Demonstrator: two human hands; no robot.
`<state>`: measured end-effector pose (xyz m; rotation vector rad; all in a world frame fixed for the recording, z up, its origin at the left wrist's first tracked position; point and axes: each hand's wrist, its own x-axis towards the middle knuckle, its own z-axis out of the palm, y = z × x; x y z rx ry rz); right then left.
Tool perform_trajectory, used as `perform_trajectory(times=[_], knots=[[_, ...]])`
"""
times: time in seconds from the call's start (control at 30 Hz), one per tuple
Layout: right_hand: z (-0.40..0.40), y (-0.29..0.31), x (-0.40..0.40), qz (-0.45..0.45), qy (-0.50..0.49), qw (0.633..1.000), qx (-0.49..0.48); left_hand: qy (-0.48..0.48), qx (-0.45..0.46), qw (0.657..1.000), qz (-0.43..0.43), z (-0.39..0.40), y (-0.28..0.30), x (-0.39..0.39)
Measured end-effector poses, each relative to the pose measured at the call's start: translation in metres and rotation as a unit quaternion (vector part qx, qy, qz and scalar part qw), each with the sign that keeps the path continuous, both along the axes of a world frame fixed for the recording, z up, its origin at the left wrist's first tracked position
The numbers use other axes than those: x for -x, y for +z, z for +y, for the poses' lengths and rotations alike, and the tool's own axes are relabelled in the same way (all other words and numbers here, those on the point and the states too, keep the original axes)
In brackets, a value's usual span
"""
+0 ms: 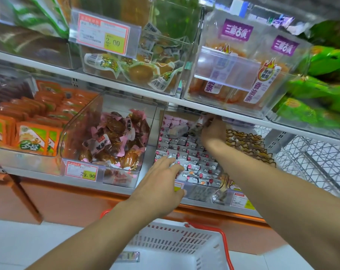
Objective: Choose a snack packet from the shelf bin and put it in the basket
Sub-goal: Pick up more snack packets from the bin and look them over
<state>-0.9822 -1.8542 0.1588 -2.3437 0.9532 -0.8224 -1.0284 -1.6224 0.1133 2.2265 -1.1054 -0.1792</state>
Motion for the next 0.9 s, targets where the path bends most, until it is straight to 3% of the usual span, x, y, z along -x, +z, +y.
perform_trajectory(times=[0.2,0.4,0.57,0.8,0.9], knots=[[-0.002,-0.004,0.006,0.075,0.141,0.985,0.058,0.005,-0.011,1.000,0.006,-0.001,0.002,0.004],[-0.001,-0.019,0.001,0.202,0.248,0.947,0.028,0.002,-0.012,1.000,0.016,0.001,0.002,0.002],[-0.008,-0.014,-0.005,0.296,0.272,0.904,0.147,-0.001,-0.011,1.000,0.014,0.000,0.002,0.001],[-0.015,-0.005,-0.015,0.373,0.308,0.852,0.202,-0.001,-0.014,1.000,0.008,0.000,0.002,0.001],[-0.012,-0.002,-0.017,0.385,0.301,0.845,0.216,-0.004,-0.019,1.000,0.004,-0.001,0.002,0.001]])
